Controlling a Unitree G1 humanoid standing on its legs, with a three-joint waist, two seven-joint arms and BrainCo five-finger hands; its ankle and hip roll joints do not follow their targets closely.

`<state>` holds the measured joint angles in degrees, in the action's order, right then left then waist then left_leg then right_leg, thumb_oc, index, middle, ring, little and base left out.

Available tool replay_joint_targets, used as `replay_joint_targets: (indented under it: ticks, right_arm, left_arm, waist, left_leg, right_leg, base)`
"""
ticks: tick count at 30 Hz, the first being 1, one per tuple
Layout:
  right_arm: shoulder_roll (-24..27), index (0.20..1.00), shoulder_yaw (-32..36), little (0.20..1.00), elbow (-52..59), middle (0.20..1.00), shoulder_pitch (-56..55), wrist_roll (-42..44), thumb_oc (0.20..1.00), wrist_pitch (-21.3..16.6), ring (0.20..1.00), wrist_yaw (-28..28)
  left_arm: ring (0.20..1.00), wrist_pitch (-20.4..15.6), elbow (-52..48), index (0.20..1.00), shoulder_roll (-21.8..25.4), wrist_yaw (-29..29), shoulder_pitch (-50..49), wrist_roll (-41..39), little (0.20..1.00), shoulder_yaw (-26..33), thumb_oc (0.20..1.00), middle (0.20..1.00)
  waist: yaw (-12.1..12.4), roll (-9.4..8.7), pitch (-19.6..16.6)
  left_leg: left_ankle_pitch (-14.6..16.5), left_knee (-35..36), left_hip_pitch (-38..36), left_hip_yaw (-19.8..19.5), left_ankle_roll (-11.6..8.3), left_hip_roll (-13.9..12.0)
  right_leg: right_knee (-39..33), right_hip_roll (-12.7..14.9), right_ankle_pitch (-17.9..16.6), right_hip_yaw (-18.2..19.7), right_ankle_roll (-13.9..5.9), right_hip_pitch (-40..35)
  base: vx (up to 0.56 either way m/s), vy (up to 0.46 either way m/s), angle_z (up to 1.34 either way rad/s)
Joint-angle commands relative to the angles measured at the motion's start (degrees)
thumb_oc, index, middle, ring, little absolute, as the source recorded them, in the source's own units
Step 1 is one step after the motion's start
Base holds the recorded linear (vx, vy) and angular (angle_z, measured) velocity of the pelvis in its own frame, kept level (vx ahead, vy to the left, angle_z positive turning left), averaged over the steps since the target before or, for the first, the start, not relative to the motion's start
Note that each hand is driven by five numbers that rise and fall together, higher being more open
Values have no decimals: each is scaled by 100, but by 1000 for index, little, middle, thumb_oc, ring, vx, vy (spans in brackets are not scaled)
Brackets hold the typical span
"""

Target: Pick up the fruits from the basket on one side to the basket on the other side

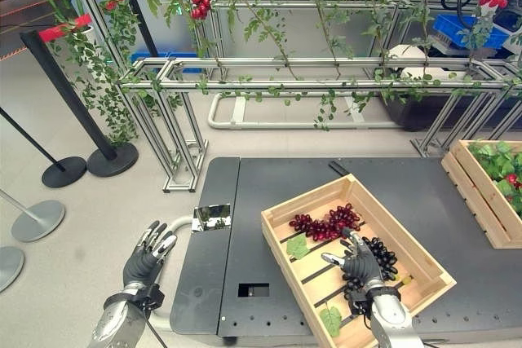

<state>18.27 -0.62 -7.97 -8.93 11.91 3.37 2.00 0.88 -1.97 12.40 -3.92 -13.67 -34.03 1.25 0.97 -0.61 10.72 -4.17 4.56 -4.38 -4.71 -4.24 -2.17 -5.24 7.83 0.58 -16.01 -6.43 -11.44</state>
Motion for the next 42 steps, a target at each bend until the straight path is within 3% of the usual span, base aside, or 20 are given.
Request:
replay_joint_targets:
  ticks: [1,14,26,42]
  right_arm:
    - [152,1000,187,1000,-17,1000,250,-44,1000,-157,1000,-48]
    - [575,1000,353,1000,-608,1000,378,-444,1000,-12,1000,-155]
    - [839,1000,490,1000,-1247,1000,353,-696,1000,128,1000,-166]
    - [761,1000,-176,1000,-3072,1000,1575,-486,1000,220,1000,-567]
  left_arm:
    - [1000,-162,-9,1000,175,56,140,254,1000,177,1000,1000]
    - [1000,-166,64,1000,432,51,370,508,1000,208,1000,1000]
    - [1000,-138,134,1000,480,81,441,571,1000,183,1000,1000]
    - [1000,-106,-22,1000,684,90,636,374,1000,-185,1000,1000]
  waist:
    - [138,-260,38]
    - [181,-478,489]
    - [143,-594,544]
    - [370,-682,732]
  left_leg:
    - [968,-588,119,-75,53,-84]
    - [732,-407,454,-134,32,-182]
    - [749,-383,500,-67,75,-128]
    - [753,-514,723,-120,124,-28]
  right_leg:
    - [472,197,660,-182,-114,284]
    - [412,133,478,-136,-135,720]
    - [400,215,417,-78,-179,817]
    - [536,273,390,-74,-170,1013]
  base:
    - [0,0,0]
    - [-40,-11,-2]
    - [-1,5,-2]
    - [-9,0,0]
